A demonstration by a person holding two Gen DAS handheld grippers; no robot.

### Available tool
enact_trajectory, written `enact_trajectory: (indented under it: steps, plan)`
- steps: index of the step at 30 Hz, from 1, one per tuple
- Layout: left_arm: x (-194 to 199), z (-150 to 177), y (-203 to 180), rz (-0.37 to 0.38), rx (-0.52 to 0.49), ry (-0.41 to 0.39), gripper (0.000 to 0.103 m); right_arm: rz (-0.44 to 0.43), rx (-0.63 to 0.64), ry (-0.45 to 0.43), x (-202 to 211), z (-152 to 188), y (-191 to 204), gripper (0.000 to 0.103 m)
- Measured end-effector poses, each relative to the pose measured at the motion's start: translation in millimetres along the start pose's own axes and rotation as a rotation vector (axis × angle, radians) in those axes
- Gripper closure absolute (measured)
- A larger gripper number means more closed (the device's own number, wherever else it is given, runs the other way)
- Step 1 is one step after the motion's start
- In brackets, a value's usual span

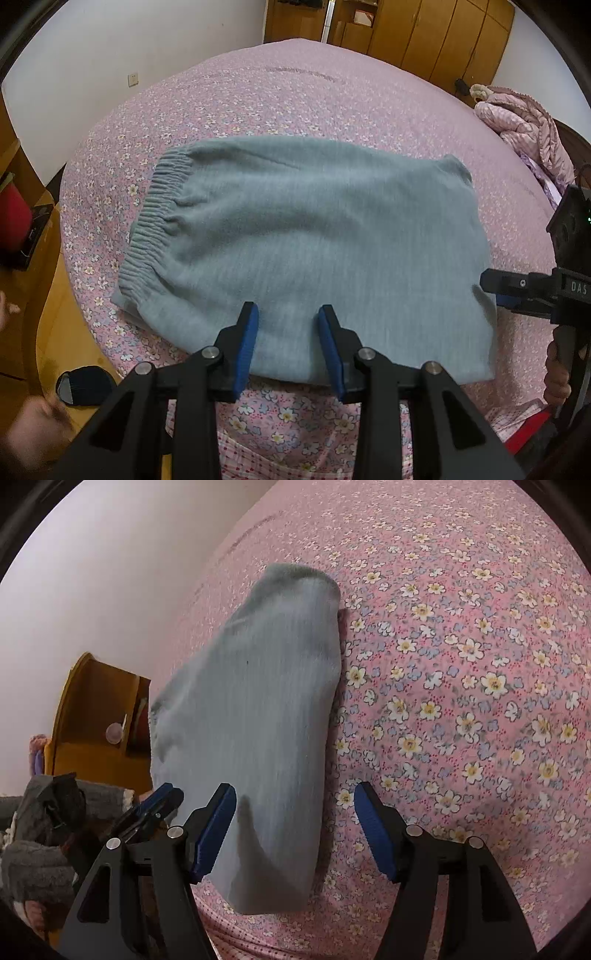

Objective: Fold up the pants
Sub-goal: 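Grasp the pant leg end with the right tool, then lift the leg end with the right tool and fold it over the waistband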

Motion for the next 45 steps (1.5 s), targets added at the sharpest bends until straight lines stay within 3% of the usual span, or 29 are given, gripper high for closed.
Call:
enact_trajectory:
  steps: [7, 9, 10, 11, 14, 16, 19, 23, 26, 31, 37, 45]
  plan:
    - [11, 3, -9, 0.016, -0.036, -0.045, 0.068, -0.002, 0.015, 0.001, -14, 2, 14, 0.037]
    - [13, 3, -16, 0.044, -0.036, -0.054, 0.068, -0.015, 0.012, -0.006, -17, 1, 18, 0.049]
    - [14, 4, -18, 0.053, -0.036, -0.056, 0.068, -0.021, 0.007, -0.004, -19, 1, 19, 0.064]
    - [14, 4, -21, 0.062, -0.039, -0.057, 0.068, -0.034, 0.002, 0.002, -22, 1, 21, 0.070]
    - [11, 9, -28, 0.077, -0.061, -0.037, 0.068, -0.056, 0.006, -0.014, -21, -2, 26, 0.083]
    - [7, 12, -30, 0.066, -0.080, -0.031, 0.068, -0.063, 0.043, -0.049, -14, -7, 38, 0.086]
    - [7, 13, -33, 0.061, -0.099, -0.040, 0.068, -0.059, 0.150, -0.091, -1, -17, 62, 0.088]
    - [18, 7, -43, 0.116, -0.093, -0.074, 0.068, -0.031, 0.323, -0.113, 8, -25, 102, 0.088]
    - [20, 6, -57, 0.125, -0.155, -0.080, 0.068, -0.028, 0.409, -0.122, 10, -24, 126, 0.088]
    - [3, 17, -61, 0.131, -0.162, -0.032, 0.068, -0.036, 0.445, -0.107, 8, -26, 141, 0.089]
    - [24, 13, -39, 0.166, -0.100, -0.057, 0.068, -0.038, 0.476, -0.083, 2, -38, 161, 0.089]
    - [39, 0, 11, 0.048, -0.006, -0.080, 0.068, -0.037, 0.566, -0.031, -13, -47, 198, 0.089]
Point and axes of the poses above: each gripper's, at about its wrist camera, not at the fingertips, and x roughly against the way its jaws point, y to its left, z to its underside, the point moved 10 cm from there along -x, roughly the way its jaws point, and after that the axes turned 10 degrees about x, right-handed, at the moved point
